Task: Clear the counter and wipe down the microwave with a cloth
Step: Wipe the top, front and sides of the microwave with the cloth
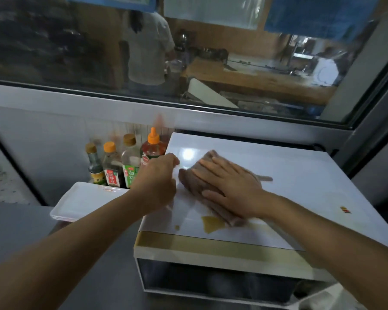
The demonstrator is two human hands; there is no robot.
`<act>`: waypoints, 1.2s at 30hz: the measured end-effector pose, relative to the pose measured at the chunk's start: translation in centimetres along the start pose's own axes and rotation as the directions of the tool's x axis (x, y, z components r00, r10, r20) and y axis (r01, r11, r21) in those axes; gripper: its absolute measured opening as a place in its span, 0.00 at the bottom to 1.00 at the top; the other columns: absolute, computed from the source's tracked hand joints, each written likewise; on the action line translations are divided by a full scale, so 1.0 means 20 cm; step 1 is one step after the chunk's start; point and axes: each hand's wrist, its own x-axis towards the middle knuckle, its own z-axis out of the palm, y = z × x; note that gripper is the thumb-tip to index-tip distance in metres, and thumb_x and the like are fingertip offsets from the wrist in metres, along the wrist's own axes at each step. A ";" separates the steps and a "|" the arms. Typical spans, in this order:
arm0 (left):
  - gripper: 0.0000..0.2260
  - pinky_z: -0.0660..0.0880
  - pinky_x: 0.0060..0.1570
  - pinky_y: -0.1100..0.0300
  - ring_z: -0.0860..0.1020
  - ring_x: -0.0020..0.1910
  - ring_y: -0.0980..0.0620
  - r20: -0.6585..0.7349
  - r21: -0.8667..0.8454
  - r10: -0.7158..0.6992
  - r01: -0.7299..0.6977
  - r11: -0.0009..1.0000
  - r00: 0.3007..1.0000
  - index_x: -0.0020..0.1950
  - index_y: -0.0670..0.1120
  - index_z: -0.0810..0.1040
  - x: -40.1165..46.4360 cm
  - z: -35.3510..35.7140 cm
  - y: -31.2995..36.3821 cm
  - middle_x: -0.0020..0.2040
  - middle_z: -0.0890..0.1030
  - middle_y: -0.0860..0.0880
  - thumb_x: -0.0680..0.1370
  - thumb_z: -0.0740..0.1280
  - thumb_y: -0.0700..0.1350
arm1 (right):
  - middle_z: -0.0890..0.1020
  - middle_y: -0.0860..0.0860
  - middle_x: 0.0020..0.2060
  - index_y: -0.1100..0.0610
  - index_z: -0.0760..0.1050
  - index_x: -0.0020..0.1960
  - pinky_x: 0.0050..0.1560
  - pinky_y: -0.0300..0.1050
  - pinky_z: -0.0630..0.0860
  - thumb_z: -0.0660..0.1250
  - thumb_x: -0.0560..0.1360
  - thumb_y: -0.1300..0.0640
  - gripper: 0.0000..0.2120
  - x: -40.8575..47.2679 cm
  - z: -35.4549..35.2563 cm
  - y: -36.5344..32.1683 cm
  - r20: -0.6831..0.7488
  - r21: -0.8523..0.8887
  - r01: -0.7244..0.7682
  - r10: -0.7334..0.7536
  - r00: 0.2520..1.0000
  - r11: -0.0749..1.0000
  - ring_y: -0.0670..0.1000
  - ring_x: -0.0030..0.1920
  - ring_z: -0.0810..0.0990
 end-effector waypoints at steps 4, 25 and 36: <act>0.16 0.70 0.59 0.47 0.69 0.60 0.44 0.045 0.255 0.055 -0.065 0.965 0.997 0.64 0.48 0.70 0.01 0.04 0.06 0.61 0.71 0.44 0.76 0.61 0.40 | 0.49 0.41 0.77 0.39 0.47 0.76 0.72 0.42 0.40 0.45 0.78 0.36 0.27 -0.12 -0.03 0.13 0.028 0.074 -0.059 0.057 0.998 0.995 0.45 0.76 0.42; 0.17 0.65 0.66 0.45 0.67 0.67 0.47 0.149 0.219 0.112 -0.143 0.965 0.982 0.67 0.57 0.70 0.07 0.32 0.55 0.70 0.68 0.52 0.78 0.61 0.50 | 0.48 0.39 0.76 0.36 0.47 0.74 0.73 0.47 0.43 0.45 0.76 0.34 0.27 -0.58 -0.05 0.72 0.067 0.122 -0.338 0.332 0.941 0.933 0.44 0.76 0.41; 0.14 0.64 0.61 0.46 0.68 0.66 0.45 0.095 0.278 -0.019 -0.008 0.960 0.995 0.63 0.58 0.73 0.01 0.35 0.65 0.69 0.70 0.50 0.78 0.60 0.47 | 0.46 0.43 0.77 0.40 0.45 0.76 0.75 0.52 0.41 0.44 0.78 0.36 0.28 -0.79 -0.07 0.79 0.085 0.116 -0.378 0.370 0.925 0.919 0.49 0.76 0.39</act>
